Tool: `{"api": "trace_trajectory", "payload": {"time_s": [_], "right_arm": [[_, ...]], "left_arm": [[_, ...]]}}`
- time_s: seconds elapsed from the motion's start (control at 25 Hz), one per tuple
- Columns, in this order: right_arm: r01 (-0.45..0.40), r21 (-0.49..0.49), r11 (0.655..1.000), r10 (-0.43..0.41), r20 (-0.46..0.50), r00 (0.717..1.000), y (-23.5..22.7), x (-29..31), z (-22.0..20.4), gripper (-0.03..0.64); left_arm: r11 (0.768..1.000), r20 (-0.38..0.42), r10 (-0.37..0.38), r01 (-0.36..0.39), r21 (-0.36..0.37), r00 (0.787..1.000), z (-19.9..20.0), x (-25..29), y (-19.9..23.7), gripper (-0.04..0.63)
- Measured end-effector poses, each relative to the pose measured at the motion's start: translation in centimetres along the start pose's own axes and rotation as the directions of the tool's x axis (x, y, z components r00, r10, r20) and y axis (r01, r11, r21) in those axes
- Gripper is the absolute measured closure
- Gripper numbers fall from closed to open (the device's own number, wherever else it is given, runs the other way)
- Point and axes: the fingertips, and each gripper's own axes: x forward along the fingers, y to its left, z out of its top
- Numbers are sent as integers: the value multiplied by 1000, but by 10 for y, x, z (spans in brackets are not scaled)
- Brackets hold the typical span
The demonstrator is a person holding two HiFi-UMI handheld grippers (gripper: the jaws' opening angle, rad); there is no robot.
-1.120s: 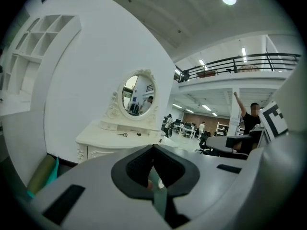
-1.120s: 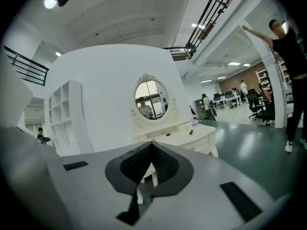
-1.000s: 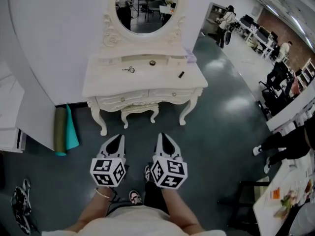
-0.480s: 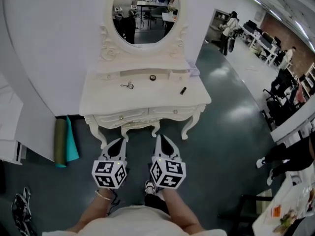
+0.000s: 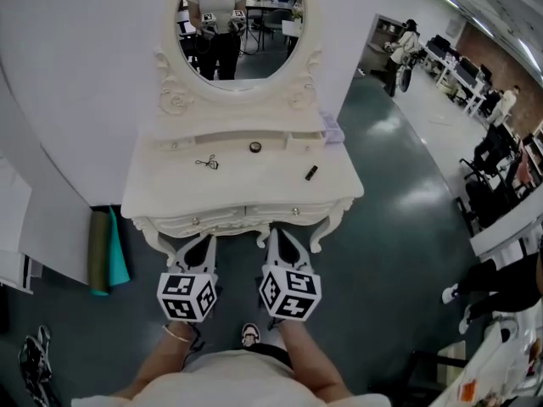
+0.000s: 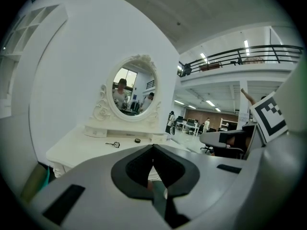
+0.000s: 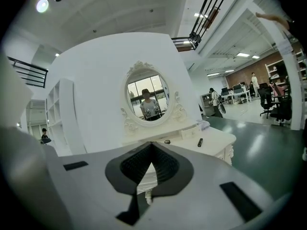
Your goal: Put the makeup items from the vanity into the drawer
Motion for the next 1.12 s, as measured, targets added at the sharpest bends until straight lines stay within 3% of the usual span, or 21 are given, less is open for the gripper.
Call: {"api": "trace_trajectory", "payload": {"time_s": [0.36, 0.68, 1.12], "right_arm": [[3, 17, 1000, -3, -33, 999, -53, 43, 15, 601], [28, 50, 998, -24, -88, 996, -83, 79, 0, 601], [78, 42, 996, -74, -89, 993, -95, 154, 17, 601]], "left_arm": [[1000, -39, 16, -16, 2, 999, 2, 60, -12, 592], [1000, -80, 29, -29, -4, 996, -7, 99, -1, 592], [999, -77, -44, 45, 17, 996, 18, 182, 26, 592]]}}
